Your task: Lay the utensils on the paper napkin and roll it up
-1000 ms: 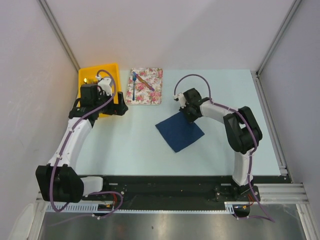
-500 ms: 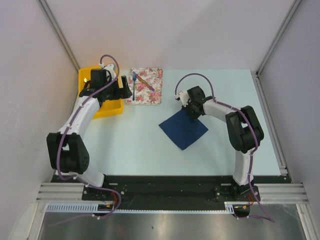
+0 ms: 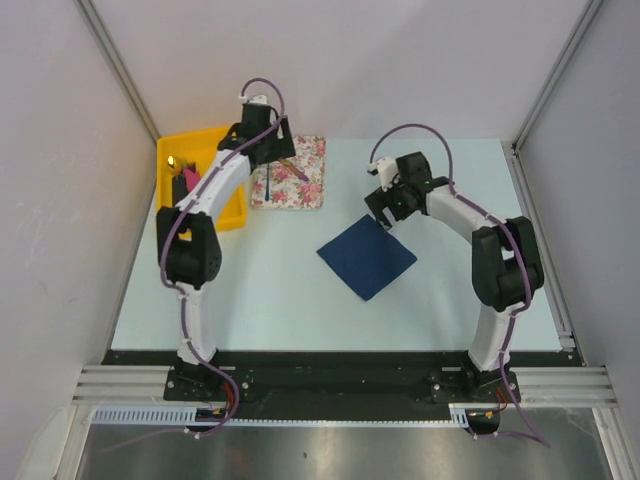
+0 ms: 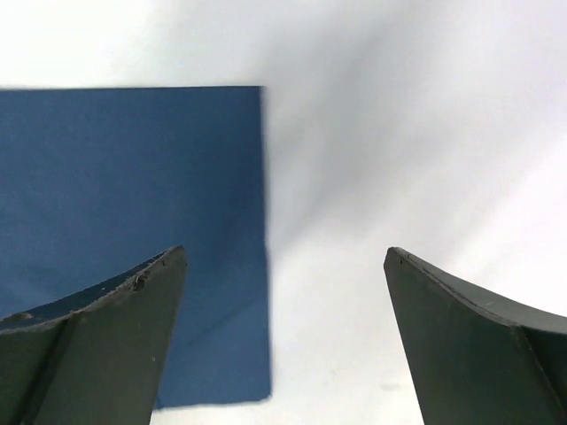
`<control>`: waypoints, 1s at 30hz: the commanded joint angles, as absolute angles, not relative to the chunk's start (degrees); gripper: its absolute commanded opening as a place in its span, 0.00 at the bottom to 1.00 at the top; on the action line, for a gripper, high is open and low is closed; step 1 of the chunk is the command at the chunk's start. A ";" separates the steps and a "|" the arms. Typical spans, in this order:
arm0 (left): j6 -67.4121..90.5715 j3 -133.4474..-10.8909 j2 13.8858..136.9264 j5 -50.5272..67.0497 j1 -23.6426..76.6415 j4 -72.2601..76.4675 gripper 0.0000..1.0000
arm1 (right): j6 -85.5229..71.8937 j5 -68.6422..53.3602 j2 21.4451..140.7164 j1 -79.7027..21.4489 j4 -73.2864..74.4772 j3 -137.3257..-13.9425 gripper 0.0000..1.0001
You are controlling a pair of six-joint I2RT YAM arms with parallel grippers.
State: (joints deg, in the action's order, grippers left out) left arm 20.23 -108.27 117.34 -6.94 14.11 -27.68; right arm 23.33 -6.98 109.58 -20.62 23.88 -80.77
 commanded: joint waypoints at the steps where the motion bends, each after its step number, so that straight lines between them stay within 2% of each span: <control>1: 24.69 -118.72 127.07 -13.45 16.43 -28.47 0.92 | 18.82 -11.51 103.71 -16.36 25.31 -83.50 1.00; 8: 23.12 -131.37 138.24 -13.97 18.54 -26.98 0.71 | 17.75 -11.78 101.43 -11.87 26.63 -81.92 1.00; 13: 22.33 -134.03 142.55 -14.68 18.54 -27.85 0.66 | 17.84 -12.13 101.60 -10.46 26.89 -81.65 1.00; 16: 22.24 -133.08 142.04 -12.67 18.20 -27.69 0.64 | 16.44 -16.25 102.91 -9.40 26.90 -83.75 1.00; 20: 22.59 -130.60 138.35 -9.76 17.23 -27.59 0.63 | 15.03 -21.52 109.48 -10.98 25.05 -90.95 1.00; 22: 22.85 -130.43 137.03 -8.45 16.53 -28.38 0.63 | 12.41 -24.95 113.89 -12.64 22.43 -98.33 1.00; 30: 23.20 -125.51 128.33 -2.47 13.71 -28.65 0.63 | 4.48 -29.71 139.79 -21.00 10.38 -126.36 0.96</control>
